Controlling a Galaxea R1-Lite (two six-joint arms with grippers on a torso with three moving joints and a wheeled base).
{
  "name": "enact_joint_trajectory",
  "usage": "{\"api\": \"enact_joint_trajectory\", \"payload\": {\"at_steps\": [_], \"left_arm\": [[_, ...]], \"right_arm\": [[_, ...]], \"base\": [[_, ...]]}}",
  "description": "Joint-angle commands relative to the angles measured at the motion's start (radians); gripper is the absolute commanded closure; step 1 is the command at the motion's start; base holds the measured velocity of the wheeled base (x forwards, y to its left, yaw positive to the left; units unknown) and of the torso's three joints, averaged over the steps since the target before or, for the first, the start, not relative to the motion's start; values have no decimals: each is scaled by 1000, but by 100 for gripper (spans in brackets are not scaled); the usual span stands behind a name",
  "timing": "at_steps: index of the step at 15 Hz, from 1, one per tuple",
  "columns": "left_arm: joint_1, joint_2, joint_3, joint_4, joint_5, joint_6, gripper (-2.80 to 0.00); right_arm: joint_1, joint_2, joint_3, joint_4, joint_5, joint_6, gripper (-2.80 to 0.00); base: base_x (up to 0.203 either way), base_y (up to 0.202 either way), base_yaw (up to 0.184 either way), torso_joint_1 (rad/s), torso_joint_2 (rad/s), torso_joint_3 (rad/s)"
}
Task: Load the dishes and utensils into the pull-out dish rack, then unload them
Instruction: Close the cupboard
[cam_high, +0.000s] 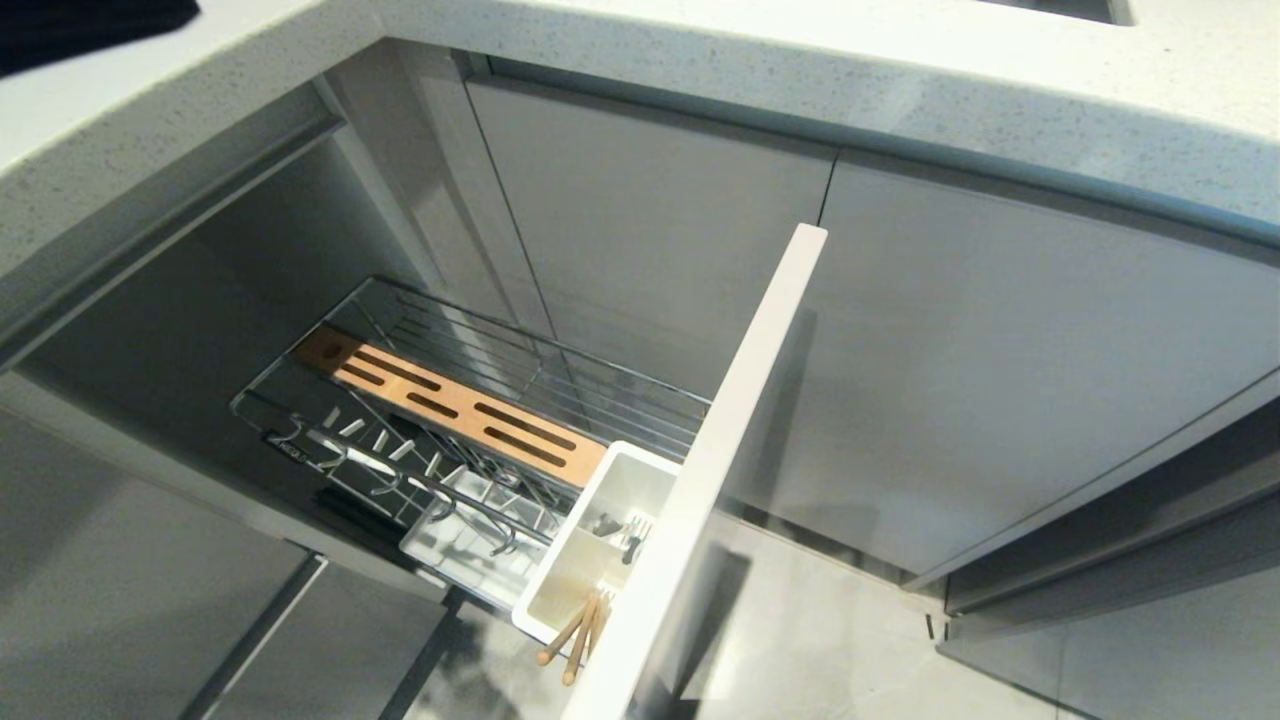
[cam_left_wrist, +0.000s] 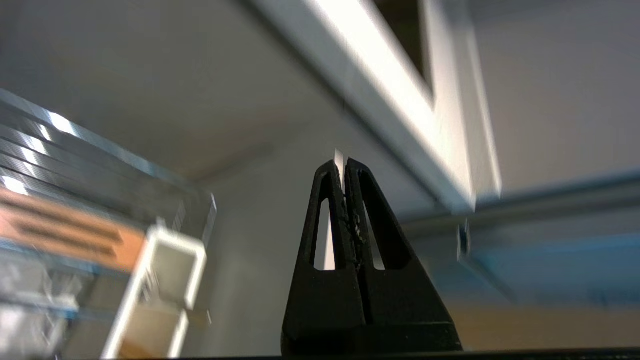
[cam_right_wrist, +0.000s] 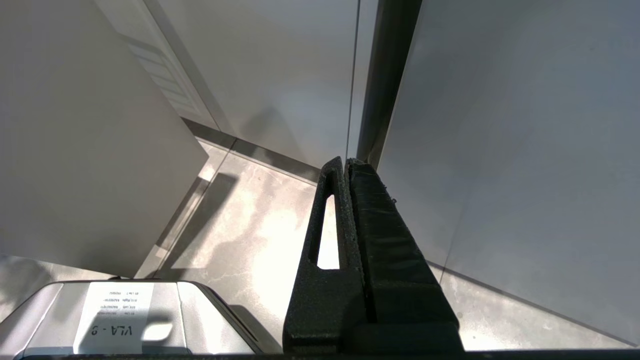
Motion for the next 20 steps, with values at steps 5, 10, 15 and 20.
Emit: {"api": "enact_joint_trajectory", "payload": {"at_steps": [5,10,15,20], "left_arm": [[-131,136,8,123,-32,-63,0],[-225,156,12,155,-62,-104,0],[-282,214,43,158,-62,-107,0],[-363,260,76,160,-62,-101,0]], "right_arm": [[0,1,2,0,0,0,0],[0,1,2,0,0,0,0],[0,1,2,0,0,0,0],[0,1,2,0,0,0,0]], "base": [[0,0,0,0,0,0],[0,0,0,0,0,0],[0,0,0,0,0,0],[0,0,0,0,0,0]]}}
